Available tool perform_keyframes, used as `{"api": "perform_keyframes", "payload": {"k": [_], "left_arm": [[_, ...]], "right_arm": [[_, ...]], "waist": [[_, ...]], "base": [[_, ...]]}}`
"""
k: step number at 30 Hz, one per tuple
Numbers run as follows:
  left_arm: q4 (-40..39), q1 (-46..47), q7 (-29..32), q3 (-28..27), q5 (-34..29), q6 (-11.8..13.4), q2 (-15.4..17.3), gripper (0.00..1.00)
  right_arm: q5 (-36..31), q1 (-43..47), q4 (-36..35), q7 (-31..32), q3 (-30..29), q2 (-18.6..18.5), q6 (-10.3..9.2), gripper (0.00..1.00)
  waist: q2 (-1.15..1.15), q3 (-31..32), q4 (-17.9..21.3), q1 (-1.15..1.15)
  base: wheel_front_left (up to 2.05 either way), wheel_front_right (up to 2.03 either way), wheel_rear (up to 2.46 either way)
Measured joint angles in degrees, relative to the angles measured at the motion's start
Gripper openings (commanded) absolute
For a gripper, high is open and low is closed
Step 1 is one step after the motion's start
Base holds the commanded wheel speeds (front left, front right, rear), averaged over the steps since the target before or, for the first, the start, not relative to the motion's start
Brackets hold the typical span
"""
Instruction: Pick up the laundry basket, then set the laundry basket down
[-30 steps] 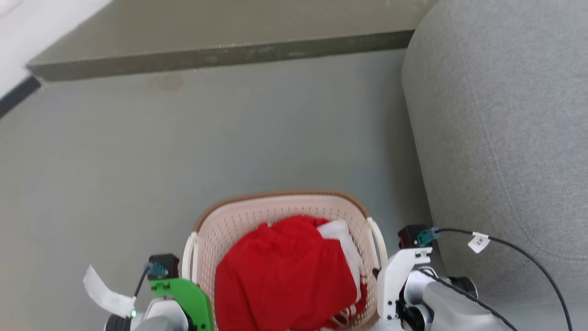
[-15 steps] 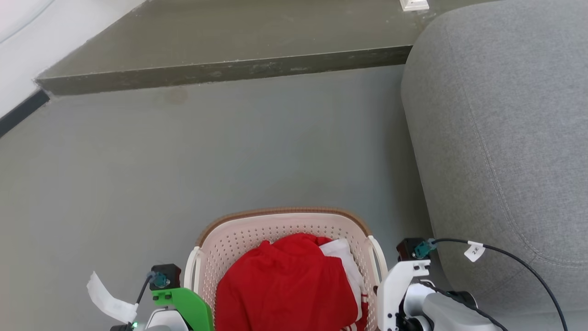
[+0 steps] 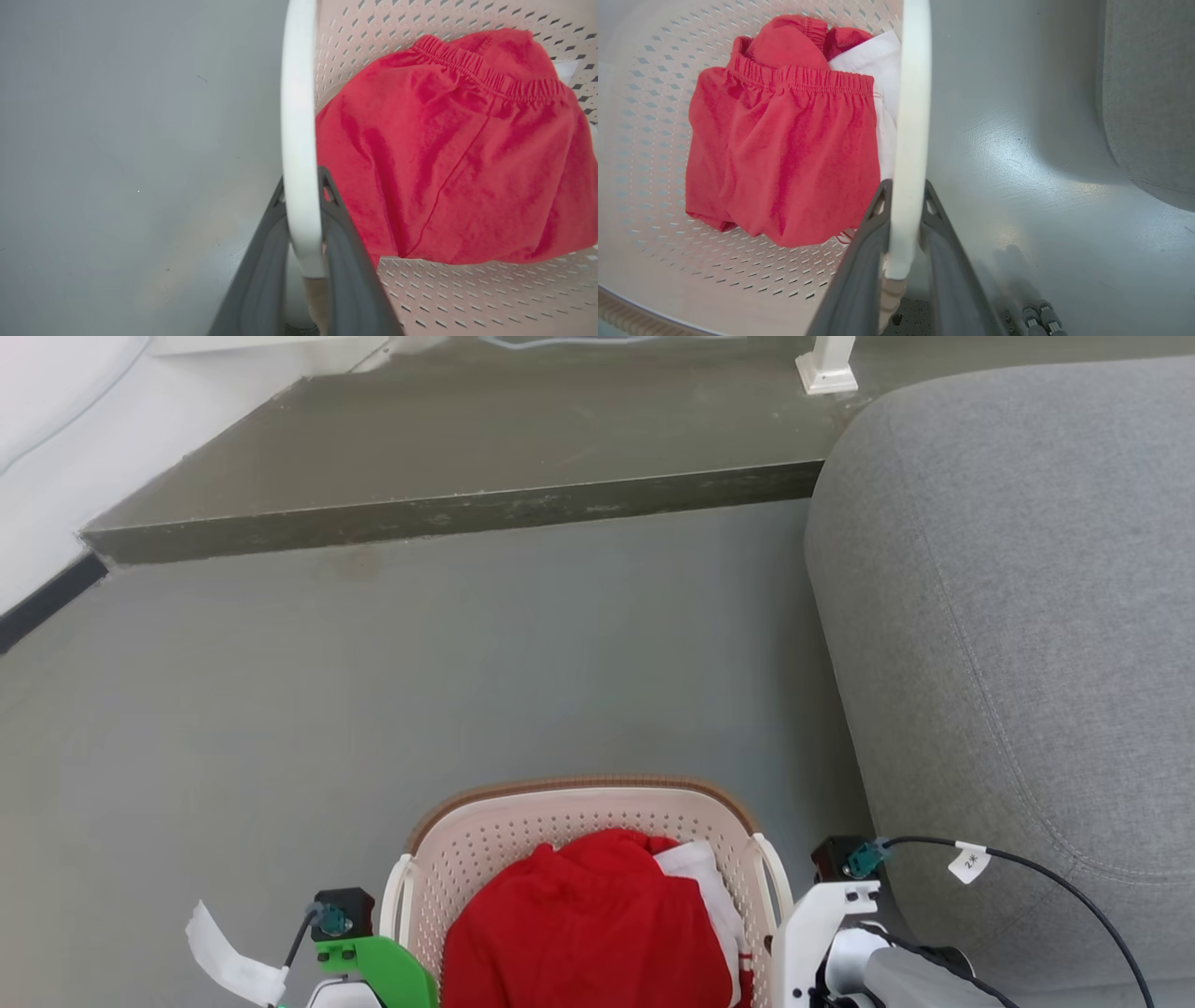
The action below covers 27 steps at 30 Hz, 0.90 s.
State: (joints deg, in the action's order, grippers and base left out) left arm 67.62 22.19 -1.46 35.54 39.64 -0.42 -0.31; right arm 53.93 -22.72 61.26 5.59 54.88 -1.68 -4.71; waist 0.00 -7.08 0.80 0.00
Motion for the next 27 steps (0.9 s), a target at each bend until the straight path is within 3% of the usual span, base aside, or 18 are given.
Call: {"api": "perform_keyframes", "payload": {"k": [27], "left_arm": [[-1.8,-0.7,0.6,2.1,2.6,2.2,0.0,0.00]], "right_arm": [[2.1,0.1,1.6,-1.6,2.0,0.0,0.16,0.00]], "waist": [[0.00,0.7,-0.3,0.00]], "base": [[0.00,0.00,0.00]]}}
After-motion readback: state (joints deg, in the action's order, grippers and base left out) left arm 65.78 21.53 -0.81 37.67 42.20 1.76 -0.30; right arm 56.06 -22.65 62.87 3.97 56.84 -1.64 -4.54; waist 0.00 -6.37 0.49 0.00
